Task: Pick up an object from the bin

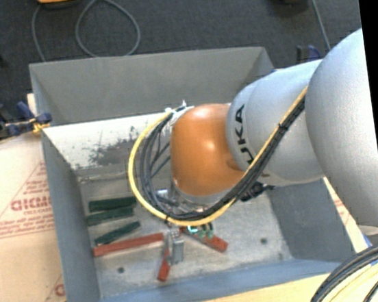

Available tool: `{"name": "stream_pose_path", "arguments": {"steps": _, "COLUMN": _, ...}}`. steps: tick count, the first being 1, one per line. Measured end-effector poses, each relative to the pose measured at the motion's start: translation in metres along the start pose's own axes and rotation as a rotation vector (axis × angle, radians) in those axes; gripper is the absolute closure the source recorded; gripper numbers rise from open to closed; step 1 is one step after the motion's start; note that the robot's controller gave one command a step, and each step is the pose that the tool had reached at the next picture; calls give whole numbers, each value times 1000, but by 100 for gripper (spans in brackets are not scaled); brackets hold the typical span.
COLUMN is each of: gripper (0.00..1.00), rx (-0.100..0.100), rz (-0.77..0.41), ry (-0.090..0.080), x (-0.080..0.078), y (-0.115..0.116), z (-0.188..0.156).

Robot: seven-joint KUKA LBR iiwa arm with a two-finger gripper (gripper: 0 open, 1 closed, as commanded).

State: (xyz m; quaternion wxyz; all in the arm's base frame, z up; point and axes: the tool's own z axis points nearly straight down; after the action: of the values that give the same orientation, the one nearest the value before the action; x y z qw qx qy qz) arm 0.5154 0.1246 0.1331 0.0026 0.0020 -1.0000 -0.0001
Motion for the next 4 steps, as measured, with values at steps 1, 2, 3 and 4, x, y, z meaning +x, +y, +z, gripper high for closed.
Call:
{"name": "stream_pose_path", "arguments": {"steps": 1, "gripper": 0, "rx": -1, "rz": 115, "ry": -3, "x": 21, "y": 9, "z": 65}}
{"name": "stream_pose_path", "arguments": {"steps": 2, "gripper": 100, "rx": -3, "rz": 118, "ry": -7, "x": 19, "y": 10, "z": 61}}
{"name": "stream_pose_path", "arguments": {"steps": 3, "gripper": 100, "rx": -3, "rz": 121, "ry": -7, "x": 19, "y": 10, "z": 61}}
{"name": "stream_pose_path", "arguments": {"steps": 4, "gripper": 100, "rx": -6, "rz": 100, "ry": -15, "x": 20, "y": 91, "z": -59}}
